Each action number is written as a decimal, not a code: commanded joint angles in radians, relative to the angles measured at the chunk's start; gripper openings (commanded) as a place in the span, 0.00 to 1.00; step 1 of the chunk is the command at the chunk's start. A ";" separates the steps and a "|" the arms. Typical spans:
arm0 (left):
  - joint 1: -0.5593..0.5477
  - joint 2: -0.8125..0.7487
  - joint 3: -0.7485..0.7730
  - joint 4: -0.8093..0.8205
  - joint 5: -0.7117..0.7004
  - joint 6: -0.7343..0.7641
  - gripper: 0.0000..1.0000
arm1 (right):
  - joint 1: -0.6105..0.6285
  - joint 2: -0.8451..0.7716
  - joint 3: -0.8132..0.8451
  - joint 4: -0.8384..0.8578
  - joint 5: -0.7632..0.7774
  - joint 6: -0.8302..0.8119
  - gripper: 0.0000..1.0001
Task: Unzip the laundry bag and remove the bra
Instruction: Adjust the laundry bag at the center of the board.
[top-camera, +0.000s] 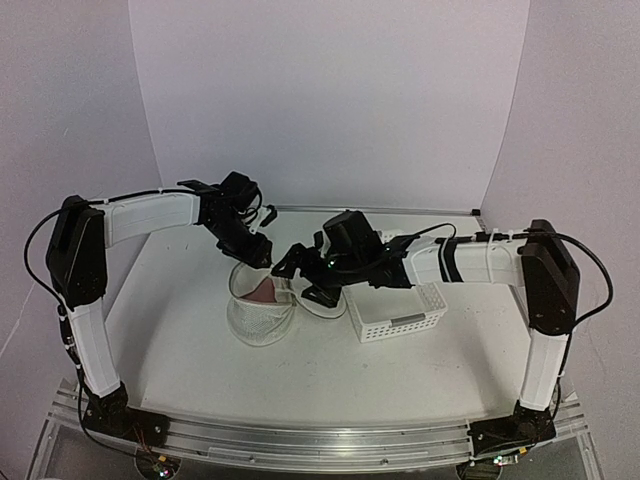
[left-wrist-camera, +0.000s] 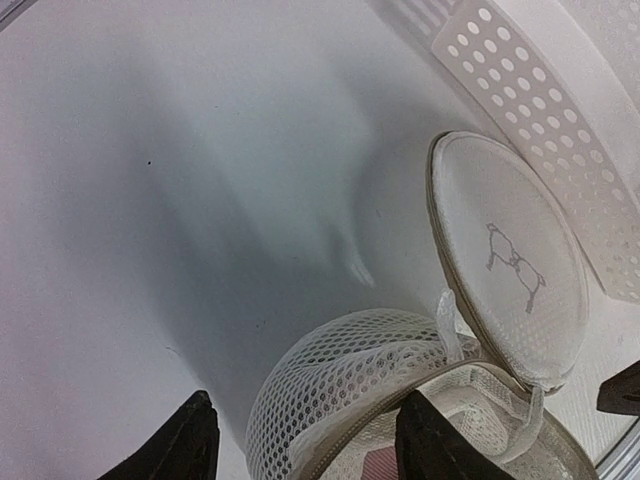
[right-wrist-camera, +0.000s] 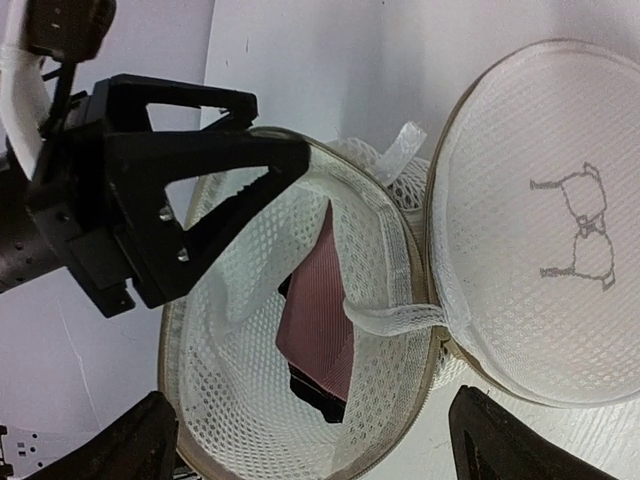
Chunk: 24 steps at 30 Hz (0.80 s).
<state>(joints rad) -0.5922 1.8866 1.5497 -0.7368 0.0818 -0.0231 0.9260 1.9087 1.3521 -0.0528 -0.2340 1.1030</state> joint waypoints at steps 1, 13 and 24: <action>0.006 -0.019 -0.009 -0.010 0.047 0.022 0.56 | 0.011 0.029 0.008 0.045 -0.027 0.062 0.96; 0.006 -0.074 -0.083 -0.009 0.049 -0.029 0.01 | 0.032 0.080 0.007 0.045 -0.081 0.122 0.89; 0.044 -0.145 -0.166 0.031 -0.020 -0.148 0.00 | 0.045 0.151 0.058 0.045 -0.121 0.133 0.64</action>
<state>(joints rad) -0.5728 1.8194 1.4143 -0.7395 0.0975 -0.1062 0.9657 2.0422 1.3537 -0.0387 -0.3363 1.2354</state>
